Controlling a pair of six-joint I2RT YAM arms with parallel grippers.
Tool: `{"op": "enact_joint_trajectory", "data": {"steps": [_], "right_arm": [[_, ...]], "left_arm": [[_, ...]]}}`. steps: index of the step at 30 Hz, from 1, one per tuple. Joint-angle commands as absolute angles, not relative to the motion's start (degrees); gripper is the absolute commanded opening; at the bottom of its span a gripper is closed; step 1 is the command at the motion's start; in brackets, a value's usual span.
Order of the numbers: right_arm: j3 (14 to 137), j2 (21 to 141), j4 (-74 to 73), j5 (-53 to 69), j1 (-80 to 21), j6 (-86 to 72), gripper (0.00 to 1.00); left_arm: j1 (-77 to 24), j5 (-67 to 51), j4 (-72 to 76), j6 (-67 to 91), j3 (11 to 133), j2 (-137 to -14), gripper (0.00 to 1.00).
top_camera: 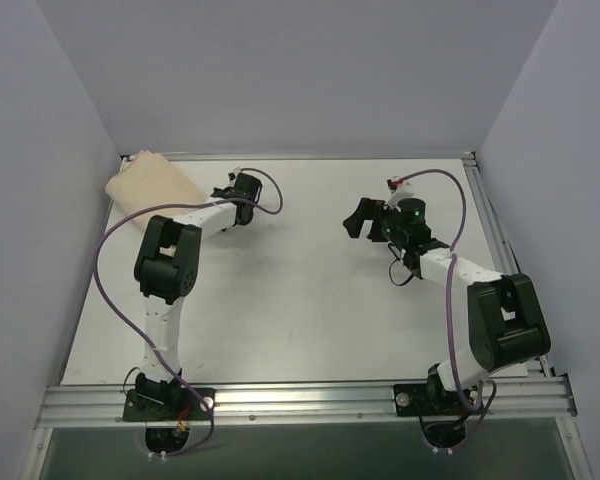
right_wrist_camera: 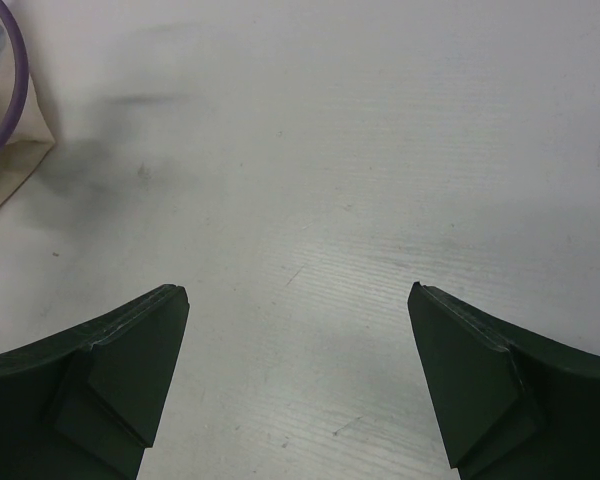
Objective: Open and lay out the surgical kit
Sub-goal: Move the surgical kit at the center of the board.
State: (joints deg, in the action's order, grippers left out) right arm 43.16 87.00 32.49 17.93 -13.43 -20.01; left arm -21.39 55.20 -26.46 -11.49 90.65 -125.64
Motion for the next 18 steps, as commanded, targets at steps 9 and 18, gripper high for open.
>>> {"op": "enact_joint_trajectory", "data": {"steps": [9,18], "right_arm": [[44.56,83.06,29.10,14.95,-13.10,-22.32,1.00],[46.67,77.70,18.90,8.62,-11.87,-21.97,1.00]], "left_arm": [[-32.95,50.71,-41.56,2.36,99.13,-126.91,0.02],[-44.20,47.04,-60.02,19.41,114.25,-132.79,0.02]]}}
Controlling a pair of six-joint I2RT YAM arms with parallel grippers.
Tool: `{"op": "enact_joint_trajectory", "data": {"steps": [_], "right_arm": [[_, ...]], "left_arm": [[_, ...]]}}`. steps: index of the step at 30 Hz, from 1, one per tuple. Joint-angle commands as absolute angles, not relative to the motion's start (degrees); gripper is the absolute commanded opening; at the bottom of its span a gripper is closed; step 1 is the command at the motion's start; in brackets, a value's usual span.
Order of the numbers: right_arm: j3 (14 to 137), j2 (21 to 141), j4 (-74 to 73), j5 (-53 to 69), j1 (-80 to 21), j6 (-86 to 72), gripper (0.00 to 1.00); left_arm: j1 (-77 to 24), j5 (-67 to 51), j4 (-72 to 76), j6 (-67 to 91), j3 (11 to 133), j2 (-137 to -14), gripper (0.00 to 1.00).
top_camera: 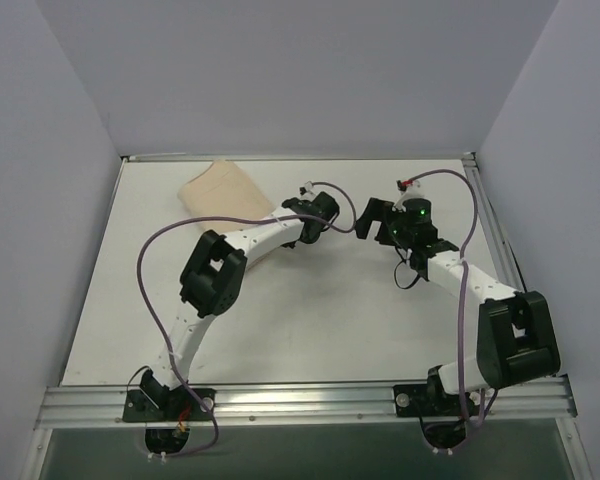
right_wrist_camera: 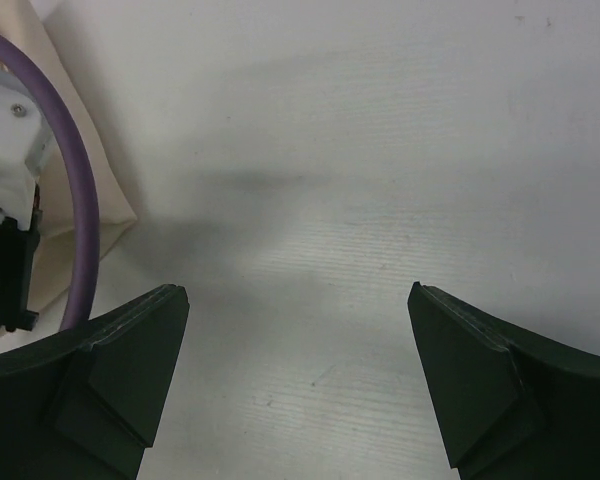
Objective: Open and lay out the surgical kit
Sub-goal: Move the surgical kit at the center of the board.
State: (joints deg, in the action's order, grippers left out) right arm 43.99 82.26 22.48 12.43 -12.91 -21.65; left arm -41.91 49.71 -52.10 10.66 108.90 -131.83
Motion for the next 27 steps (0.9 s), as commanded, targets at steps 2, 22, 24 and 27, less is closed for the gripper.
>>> {"op": "enact_joint_trajectory", "data": {"steps": [2,22,24,27], "right_arm": [[46.93,75.43,15.39,6.60,-10.90,-22.41,1.00],[45.35,68.90,8.00,11.24,-0.35,-20.48,1.00],[46.14,70.39,7.56,11.69,-0.35,-20.39,1.00],[48.94,75.22,6.15,16.13,-0.26,-20.74,1.00]], "left_arm": [[-45.52,45.45,-61.52,21.78,116.97,-133.68,0.02],[-53.00,37.26,-71.45,30.85,140.45,-145.11,0.02],[-53.09,38.14,-71.72,31.73,139.66,-144.06,0.16],[-53.00,39.63,-69.88,31.90,134.23,-139.58,0.48]]}}
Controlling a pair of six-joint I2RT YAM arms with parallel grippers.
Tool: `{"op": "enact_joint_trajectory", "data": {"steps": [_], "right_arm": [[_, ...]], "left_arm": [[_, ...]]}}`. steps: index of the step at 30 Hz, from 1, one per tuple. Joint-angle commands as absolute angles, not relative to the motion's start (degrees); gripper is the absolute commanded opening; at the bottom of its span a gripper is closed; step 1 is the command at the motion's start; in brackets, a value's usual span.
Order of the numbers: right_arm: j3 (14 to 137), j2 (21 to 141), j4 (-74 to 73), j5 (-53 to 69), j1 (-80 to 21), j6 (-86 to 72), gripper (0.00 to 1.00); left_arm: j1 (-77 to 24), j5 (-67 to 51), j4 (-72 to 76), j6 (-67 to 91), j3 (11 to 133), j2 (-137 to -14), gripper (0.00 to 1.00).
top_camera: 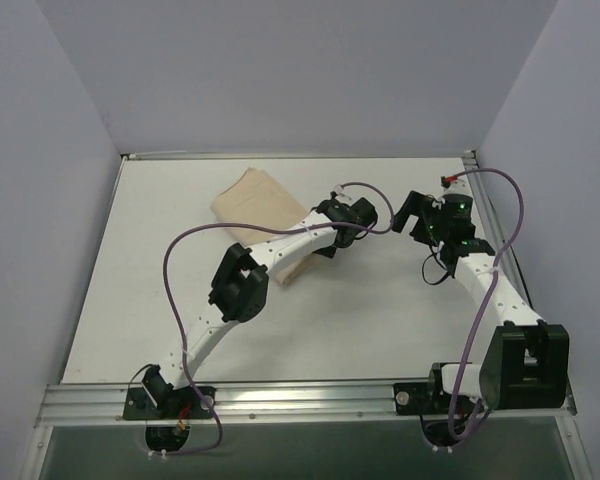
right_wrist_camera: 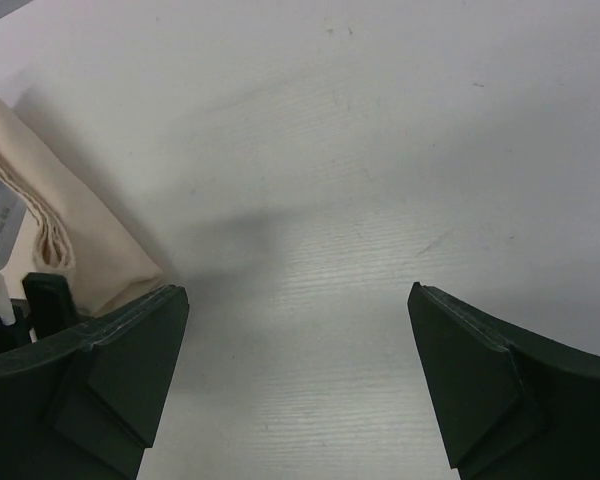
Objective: Open and lay out the surgical kit
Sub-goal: Move the surgical kit at the center of the board.
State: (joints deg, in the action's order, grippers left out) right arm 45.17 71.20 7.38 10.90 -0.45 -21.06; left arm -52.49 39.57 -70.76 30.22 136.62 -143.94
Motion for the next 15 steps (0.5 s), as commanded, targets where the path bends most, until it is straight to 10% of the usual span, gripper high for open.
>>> {"op": "enact_joint_trajectory", "data": {"steps": [1,4,15], "right_arm": [[49.56,76.54,6.15,17.56,-0.26,-20.31,1.00],[50.71,79.62,8.61,20.13,-1.22,-19.78,1.00],[60.20,92.80,21.16,27.86,-12.83,-20.30,0.99]], "left_arm": [[-53.00,39.99,-69.44,31.90,132.73,-138.18,0.71],[-53.00,41.13,-68.38,32.25,127.37,-131.59,0.99],[-50.98,39.65,-65.04,37.87,103.03,-97.85,0.94]]}}
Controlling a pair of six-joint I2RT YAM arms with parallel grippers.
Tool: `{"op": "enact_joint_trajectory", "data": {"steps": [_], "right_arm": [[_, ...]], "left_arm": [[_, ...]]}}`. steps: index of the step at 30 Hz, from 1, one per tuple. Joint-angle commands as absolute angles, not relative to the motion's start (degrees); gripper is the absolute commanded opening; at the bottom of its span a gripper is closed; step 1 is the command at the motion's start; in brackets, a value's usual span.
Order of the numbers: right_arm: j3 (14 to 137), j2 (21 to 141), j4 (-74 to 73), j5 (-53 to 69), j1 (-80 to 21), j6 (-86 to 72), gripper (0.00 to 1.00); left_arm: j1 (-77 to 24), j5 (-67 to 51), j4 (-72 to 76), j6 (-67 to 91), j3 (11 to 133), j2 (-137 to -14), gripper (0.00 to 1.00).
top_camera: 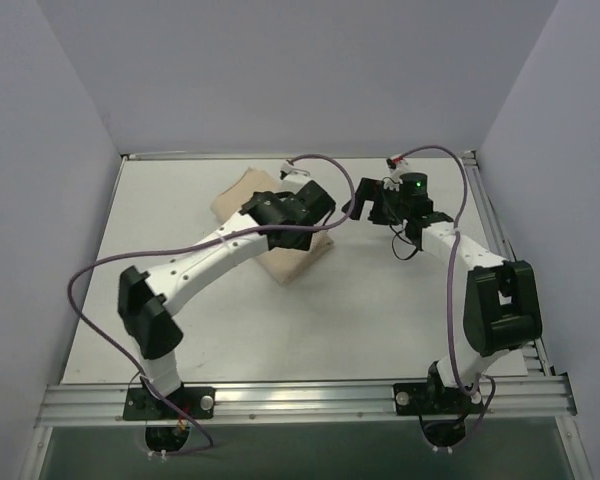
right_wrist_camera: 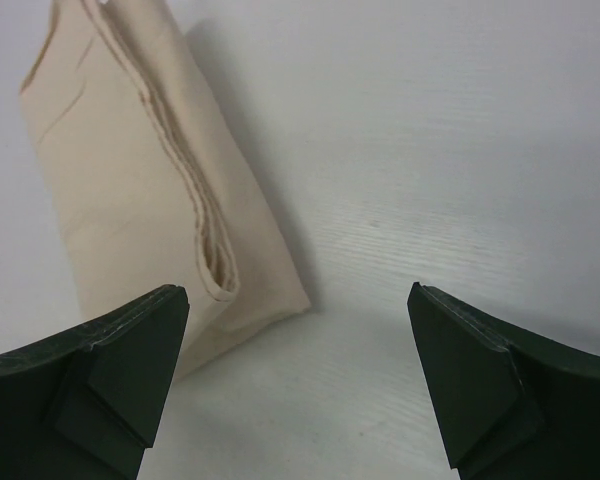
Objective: Open and lay out the surgical kit
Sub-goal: Move the surgical kit at the center of the board, then open the surgical kit at the center of the board.
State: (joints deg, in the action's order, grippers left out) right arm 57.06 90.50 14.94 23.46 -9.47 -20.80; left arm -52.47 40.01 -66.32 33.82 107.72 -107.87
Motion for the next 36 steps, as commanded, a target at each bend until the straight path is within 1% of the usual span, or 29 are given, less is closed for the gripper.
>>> {"op": "enact_joint_trajectory", "data": {"steps": [1,2,4,5,8,10,14,19,20,22,25,26,28,29,31,32,35,36], "right_arm": [[60.38,94.47,22.23,28.56,-13.09,-21.00,0.99],[60.99,95.35,22.76,28.74,-13.27,-21.53,0.99],[61.35,97.63,24.42,29.96,-13.36,-22.58,0.98],[61.52,98.52,25.48,30.93,-13.36,-23.28,0.97],[62.40,101.68,26.63,33.83,-14.50,-24.78,0.93],[62.67,102.04,25.93,32.01,-16.25,-24.70,0.92],[62.31,103.62,27.68,31.55,-17.84,-25.49,0.91],[63.72,106.61,29.18,32.34,-19.68,-26.72,0.82],[63.72,106.70,29.35,32.34,-20.64,-26.89,0.77],[63.55,106.79,29.44,31.91,-21.27,-27.42,0.74],[63.46,106.35,29.36,31.03,-22.06,-27.42,0.62],[63.20,106.09,29.18,29.89,-22.41,-27.25,0.53],[63.19,105.56,29.18,29.62,-22.76,-26.81,0.47],[63.80,105.56,28.48,29.53,-23.02,-26.28,0.41],[64.86,105.29,27.25,29.36,-24.16,-25.14,0.34],[65.56,105.12,25.42,29.09,-24.87,-23.40,0.24],[70.82,104.15,19.98,27.07,-28.90,-18.13,0.08],[71.80,103.72,18.99,26.72,-31.44,-16.80,0.05]], "left_arm": [[-50.54,39.20,-64.78,38.75,98.74,-95.13,0.94],[-49.75,38.68,-64.43,39.89,96.87,-89.70,0.94],[-49.05,36.13,-63.63,40.69,92.66,-84.66,0.94],[-48.26,35.69,-63.72,40.95,91.68,-80.64,0.94],[-47.81,34.89,-65.30,43.24,88.44,-74.30,0.94],[-47.72,34.89,-65.57,44.29,86.67,-70.34,0.94],[-47.29,34.72,-66.18,44.56,84.11,-66.81,0.94],[-47.02,35.24,-66.71,44.30,84.37,-64.69,0.94],[-47.02,35.16,-66.71,44.12,84.46,-64.25,0.94],[-47.02,35.16,-66.71,43.60,84.81,-63.99,0.94],[-46.93,34.98,-66.88,43.07,85.43,-64.07,0.94],[-46.93,34.89,-66.71,42.89,85.52,-63.99,0.94],[-46.93,34.80,-66.71,42.89,85.52,-63.90,0.94],[-46.93,34.63,-66.53,42.89,85.34,-63.72,0.94],[-46.93,34.54,-66.53,43.15,85.25,-63.37,0.94],[-46.93,34.63,-66.45,43.33,85.25,-62.93,0.94],[-47.02,34.89,-66.36,44.47,84.99,-61.27,0.95],[-47.11,35.07,-66.27,44.73,84.73,-60.74,0.95]]}}
